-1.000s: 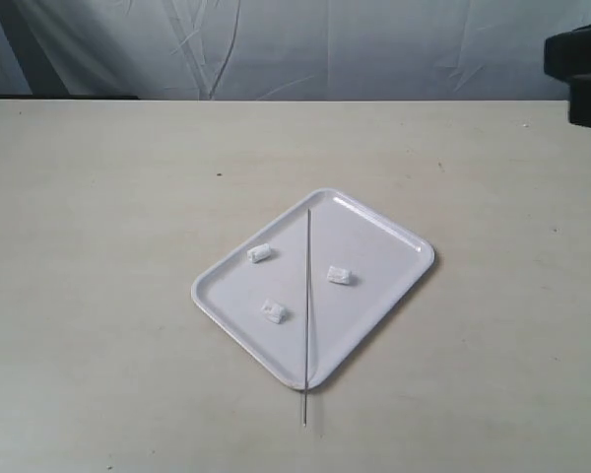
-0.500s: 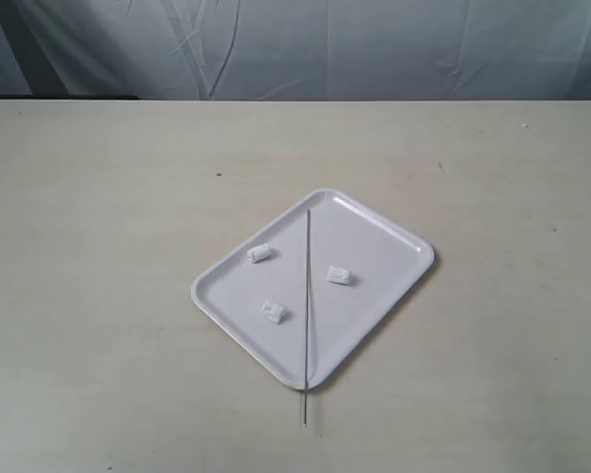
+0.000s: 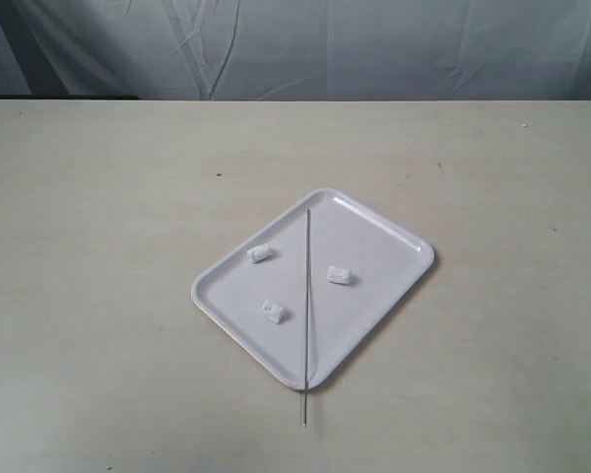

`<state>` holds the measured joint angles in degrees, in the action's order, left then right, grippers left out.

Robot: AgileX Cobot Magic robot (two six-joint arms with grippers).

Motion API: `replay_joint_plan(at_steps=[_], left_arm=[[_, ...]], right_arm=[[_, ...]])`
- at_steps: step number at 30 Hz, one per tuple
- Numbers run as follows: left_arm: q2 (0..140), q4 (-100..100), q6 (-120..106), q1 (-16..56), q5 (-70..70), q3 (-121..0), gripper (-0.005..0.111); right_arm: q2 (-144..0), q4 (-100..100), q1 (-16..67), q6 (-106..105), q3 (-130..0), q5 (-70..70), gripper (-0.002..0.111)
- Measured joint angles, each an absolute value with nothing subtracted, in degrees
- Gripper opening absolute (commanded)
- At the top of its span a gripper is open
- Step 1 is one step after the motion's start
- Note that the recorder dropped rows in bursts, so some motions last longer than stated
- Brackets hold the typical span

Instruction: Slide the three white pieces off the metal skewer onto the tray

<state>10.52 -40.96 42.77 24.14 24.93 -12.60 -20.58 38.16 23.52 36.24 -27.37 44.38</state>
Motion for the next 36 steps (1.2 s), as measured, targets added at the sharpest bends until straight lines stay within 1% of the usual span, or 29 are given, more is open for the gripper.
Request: replay_joint_plan(at_steps=[6, 13, 16, 21, 23, 26, 29, 32, 36], left_arm=[[11.29, -47.44, 44.22, 24.14, 19.98, -11.18, 0.0], [11.29, -48.32, 44.46, 23.88, 15.27, -11.18, 0.0], [11.29, -48.32, 44.46, 22.39, 14.63, -11.18, 0.0], [10.85, -48.32, 44.46, 15.51, 14.52, -11.18, 0.0], [9.27, -48.32, 44.46, 11.46, 14.52, -11.18, 0.0], [4.42, -48.32, 44.46, 4.53, 14.65, -11.07, 0.0], [0.84, -48.32, 44.46, -0.17, 15.01, -11.17, 0.0], [0.45, -47.63, 44.46, -2.26, 14.48, -11.17, 0.0], [0.31, -45.12, 44.57, -2.68, 14.1, -10.93, 0.0]], right_arm=[[-20.58, 38.43, 23.52, 36.59, -27.37, 44.87, 0.021], [-20.58, 38.43, 23.52, 36.59, -27.37, 44.98, 0.021], [-20.58, 38.43, 23.52, 36.59, -27.37, 44.96, 0.021], [-19.42, 38.43, 23.52, 36.59, -27.37, 44.96, 0.021], [-18.37, 38.26, 23.52, 36.59, -27.37, 45.33, 0.021], [-16.88, 33.38, 21.67, 33.98, -27.37, 45.78, 0.021], [-16.5, 28.73, 18.2, 28.05, -27.37, 44.77, 0.021], [-16.5, 22.59, 14.36, 19.18, -27.37, 42.6, 0.021], [-15.75, 12.91, 9.69, 9.25, -25.91, 40.41, 0.021]])
